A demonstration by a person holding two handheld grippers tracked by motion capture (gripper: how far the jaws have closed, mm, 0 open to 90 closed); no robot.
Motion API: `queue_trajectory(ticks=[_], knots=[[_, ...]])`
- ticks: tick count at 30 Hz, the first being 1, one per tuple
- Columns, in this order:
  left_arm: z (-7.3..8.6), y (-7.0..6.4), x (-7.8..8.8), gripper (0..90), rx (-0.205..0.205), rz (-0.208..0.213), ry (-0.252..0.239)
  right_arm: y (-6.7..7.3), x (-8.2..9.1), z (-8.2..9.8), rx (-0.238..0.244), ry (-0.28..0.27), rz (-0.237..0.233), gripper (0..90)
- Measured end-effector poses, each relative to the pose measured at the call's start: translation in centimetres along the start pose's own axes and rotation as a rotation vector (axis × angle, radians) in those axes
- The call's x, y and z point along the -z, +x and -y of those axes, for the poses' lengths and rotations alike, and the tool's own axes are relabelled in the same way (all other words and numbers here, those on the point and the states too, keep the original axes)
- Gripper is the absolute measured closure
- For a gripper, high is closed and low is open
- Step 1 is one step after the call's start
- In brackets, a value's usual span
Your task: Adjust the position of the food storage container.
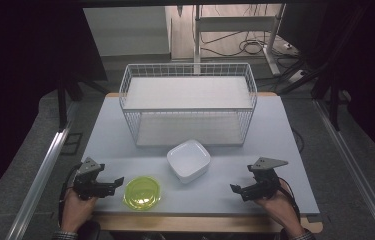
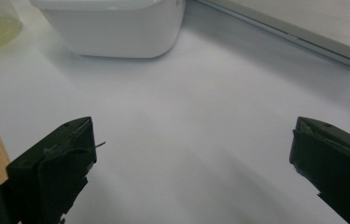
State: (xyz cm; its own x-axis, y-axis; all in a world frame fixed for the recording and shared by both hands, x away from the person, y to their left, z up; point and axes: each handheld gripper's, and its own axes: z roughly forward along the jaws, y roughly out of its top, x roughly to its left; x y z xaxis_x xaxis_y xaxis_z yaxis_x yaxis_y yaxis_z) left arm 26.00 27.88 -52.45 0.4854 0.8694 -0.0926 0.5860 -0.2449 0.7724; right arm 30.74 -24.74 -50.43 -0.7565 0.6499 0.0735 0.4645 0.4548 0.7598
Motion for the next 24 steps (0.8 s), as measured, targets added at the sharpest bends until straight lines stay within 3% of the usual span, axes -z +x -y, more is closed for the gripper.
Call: queue_trajectory(ticks=[16,20,24], knots=[[-0.2,0.4,0.3,6.1,0.056,-0.021,-0.021,0.5,-0.2,-0.3,-0.021,0.004,0.004,8.8],[-0.4,0.4,0.8,11.2,0.06,-0.021,-0.034,0.7,0.0,-0.5,-0.008,-0.013,-0.004,12.1],[-0.6,0.3,1.5,22.6,0.057,-0.013,-0.062,0.8,0.1,-0.6,-0.001,-0.02,0.001,13.6]])
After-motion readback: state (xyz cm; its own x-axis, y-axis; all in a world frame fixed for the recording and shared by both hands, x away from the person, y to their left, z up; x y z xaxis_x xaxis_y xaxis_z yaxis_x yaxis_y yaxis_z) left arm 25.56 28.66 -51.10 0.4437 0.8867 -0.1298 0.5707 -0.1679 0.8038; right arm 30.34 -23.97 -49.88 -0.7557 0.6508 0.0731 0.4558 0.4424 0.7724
